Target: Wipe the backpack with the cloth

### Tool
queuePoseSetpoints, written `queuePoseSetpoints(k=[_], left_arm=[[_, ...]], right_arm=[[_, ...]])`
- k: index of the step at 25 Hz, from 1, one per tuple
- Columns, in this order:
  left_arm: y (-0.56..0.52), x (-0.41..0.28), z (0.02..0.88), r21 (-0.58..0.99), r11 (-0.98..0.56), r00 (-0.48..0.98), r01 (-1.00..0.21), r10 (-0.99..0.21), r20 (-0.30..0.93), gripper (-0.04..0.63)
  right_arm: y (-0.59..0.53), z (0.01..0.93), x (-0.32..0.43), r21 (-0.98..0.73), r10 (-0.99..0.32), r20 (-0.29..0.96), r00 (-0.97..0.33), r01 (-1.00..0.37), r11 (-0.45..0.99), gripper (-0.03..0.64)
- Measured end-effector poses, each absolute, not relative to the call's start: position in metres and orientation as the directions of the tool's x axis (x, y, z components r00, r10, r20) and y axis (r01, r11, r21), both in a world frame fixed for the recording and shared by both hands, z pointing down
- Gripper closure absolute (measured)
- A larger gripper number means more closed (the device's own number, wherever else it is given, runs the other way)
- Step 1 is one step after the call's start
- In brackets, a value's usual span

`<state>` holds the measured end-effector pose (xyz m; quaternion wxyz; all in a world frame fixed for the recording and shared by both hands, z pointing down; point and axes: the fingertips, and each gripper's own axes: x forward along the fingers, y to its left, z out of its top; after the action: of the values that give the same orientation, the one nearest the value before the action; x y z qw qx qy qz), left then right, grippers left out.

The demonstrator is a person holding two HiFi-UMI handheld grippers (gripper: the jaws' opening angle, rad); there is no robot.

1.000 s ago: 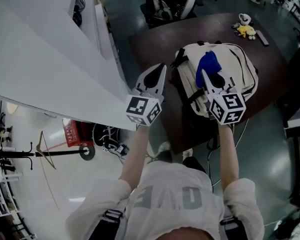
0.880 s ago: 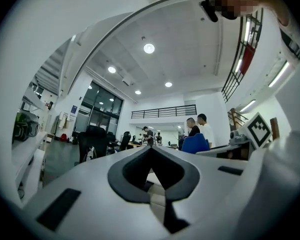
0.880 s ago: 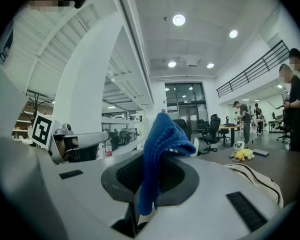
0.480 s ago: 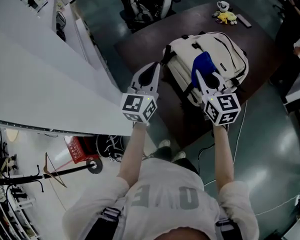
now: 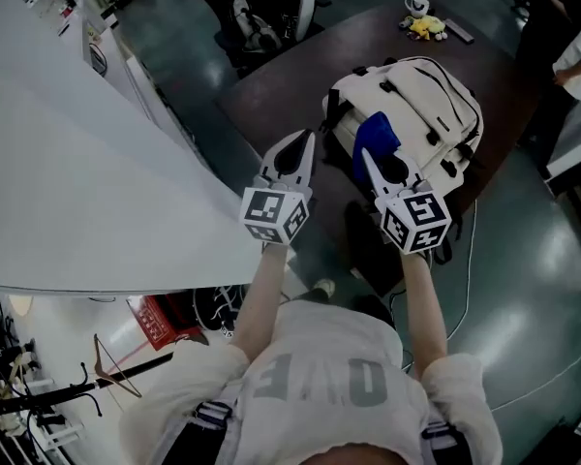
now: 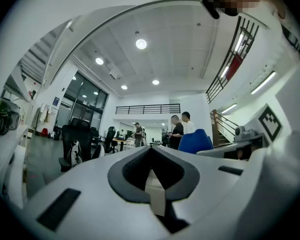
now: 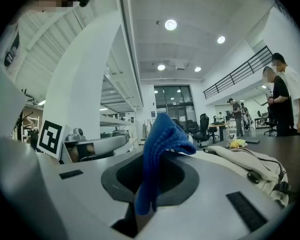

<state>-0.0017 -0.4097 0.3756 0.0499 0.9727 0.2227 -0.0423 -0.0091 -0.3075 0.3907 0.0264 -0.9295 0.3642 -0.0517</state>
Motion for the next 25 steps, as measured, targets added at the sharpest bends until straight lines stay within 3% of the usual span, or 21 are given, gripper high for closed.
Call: queuePoseSetpoints(k=[9, 20, 25], left_arm=[[-0.424, 0.021, 0.411, 0.149, -0.843, 0.855, 0.518, 0.514, -0.063, 0.591], [-0.451, 0.042, 0.421, 0.139, -0.857, 0.868, 0.497, 0.492, -0.068, 0.592], [-0.454, 0.041, 0.429, 0.139, -0.862, 0.873, 0.487, 0.486, -0.043, 0.591]], right_arm=[[-0.359, 0.453, 0.001, -0.097, -0.634, 0.218, 0.742, -0.629, -0.771, 0.575], [-0.397, 0.518, 0.025, -0.080, -0.626, 0.313, 0.714, -0.637, -0.766, 0.575], [-0.382, 0.560, 0.037, -0.147, -0.536, 0.389, 0.749, -0.524, -0.839, 0.575]])
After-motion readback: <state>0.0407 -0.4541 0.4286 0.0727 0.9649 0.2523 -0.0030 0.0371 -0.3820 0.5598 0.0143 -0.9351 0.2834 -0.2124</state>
